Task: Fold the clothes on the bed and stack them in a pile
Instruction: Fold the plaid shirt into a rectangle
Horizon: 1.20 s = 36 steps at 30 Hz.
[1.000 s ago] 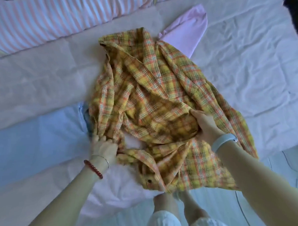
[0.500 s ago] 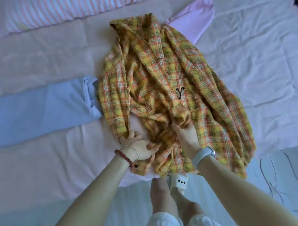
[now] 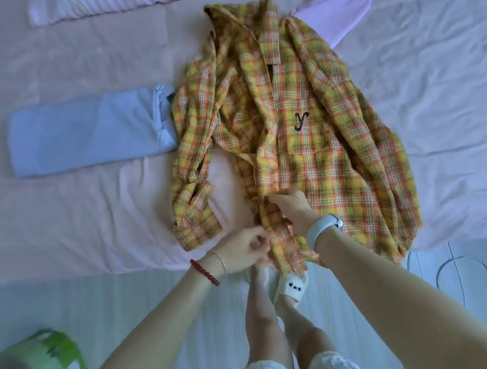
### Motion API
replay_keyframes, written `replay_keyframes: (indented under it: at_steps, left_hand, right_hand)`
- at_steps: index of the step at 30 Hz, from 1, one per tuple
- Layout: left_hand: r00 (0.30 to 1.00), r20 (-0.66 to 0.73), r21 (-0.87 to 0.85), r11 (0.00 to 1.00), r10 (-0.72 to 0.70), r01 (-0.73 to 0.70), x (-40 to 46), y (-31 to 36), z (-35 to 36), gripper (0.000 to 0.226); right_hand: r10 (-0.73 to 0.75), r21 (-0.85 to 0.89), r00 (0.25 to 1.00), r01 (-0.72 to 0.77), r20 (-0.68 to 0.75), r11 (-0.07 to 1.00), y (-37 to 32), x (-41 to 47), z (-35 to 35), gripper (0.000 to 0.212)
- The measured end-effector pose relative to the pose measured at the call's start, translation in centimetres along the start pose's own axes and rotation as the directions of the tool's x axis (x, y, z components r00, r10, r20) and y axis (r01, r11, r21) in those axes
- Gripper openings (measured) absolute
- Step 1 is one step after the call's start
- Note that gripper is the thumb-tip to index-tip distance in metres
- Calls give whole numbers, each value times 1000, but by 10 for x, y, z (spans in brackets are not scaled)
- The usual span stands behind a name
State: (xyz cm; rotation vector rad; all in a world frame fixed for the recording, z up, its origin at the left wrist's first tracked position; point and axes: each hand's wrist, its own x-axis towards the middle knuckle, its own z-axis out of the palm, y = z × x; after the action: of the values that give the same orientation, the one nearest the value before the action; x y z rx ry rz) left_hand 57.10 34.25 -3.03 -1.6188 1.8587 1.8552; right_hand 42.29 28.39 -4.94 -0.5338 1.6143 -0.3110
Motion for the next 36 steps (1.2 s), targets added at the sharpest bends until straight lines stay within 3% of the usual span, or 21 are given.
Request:
replay_keyframes:
  at_steps: [2, 4, 5, 6, 8, 10, 14, 16, 18, 20, 22, 23, 24, 26, 28, 32, 33, 36]
  left_hand:
    - [963, -265, -123, 992, -57, 25, 3, -7, -1, 7]
    - [821, -544, -156, 982, -173, 103, 13, -17, -5, 9]
    - [766, -596, -192, 969, -239, 153, 21, -19, -8, 14]
    - [749, -593, -227, 954, -296, 197, 30, -19, -10, 20]
    - [782, -509, -267, 930, -360, 254, 51, -12, -3, 28]
    - [797, -458, -302, 912, -394, 277, 70, -3, 10, 28]
    - [716, -490, -397, 858, -497, 324, 90, 7, 24, 22]
    - [684, -539, -461, 852, -491, 248, 83, 8, 24, 21]
    - [601, -651, -517, 851, -463, 95, 63, 6, 19, 16]
    - [442, -768, -523, 852, -463, -17, 33, -2, 11, 16]
    - [319, -810, -516, 856, -492, 8, 5, -19, 7, 18]
    - [290, -805, -516, 852, -517, 84, -4, -29, 7, 18]
    - [296, -783, -514, 837, -547, 187, -10, -38, 8, 20]
    - [373, -711, -450, 793, -596, 410, -14, -51, 15, 23]
    - [450, -646, -404, 776, -617, 484, -13, -56, 22, 25]
    - [571, -634, -503, 839, -522, 209, -10, -56, 27, 16]
    - [581, -635, -539, 831, -510, 139, -11, -55, 28, 14]
    - [540, -645, -638, 770, -541, 10, -20, -52, 31, 16]
  right_hand:
    - [12, 77, 1000, -11, -16, 997, 9, 6, -5, 8]
    - [-7, 101, 999, 11, -41, 995, 17, 7, -8, 20]
    - [-30, 76, 996, 36, -78, 996, 22, 5, -10, 26]
    - [-62, 42, 990, 68, -127, 997, 27, 1, -14, 29]
    - [-118, -33, 974, 113, -193, 993, 39, -9, -23, 28]
    - [-145, -67, 973, 135, -179, 989, 50, -15, -34, 19]
    - [-170, -40, 966, 165, -192, 985, 58, -20, -55, 23]
    - [-216, -24, 948, 217, -235, 976, 55, -26, -60, 21]
    - [-315, -54, 902, 314, -293, 948, 53, -34, -63, 21]
    - [-467, -150, 811, 444, -353, 884, 53, -42, -65, 21]
    - [-590, -250, 738, 534, -327, 808, 60, -48, -64, 20]
    - [-607, -302, 744, 532, -280, 791, 65, -49, -61, 17]
    - [-577, -349, 787, 489, -219, 799, 72, -47, -57, 15]
    - [-430, -470, 894, 328, -124, 819, 87, -39, -49, 16]
    - [-294, -511, 945, 182, -147, 840, 99, -31, -45, 19]
    - [-231, -348, 970, 191, -75, 918, 100, -22, -49, 17]
    - [-239, -352, 970, 212, -35, 912, 98, -22, -50, 7]
    - [-339, -383, 937, 285, -82, 879, 99, -27, -47, 19]
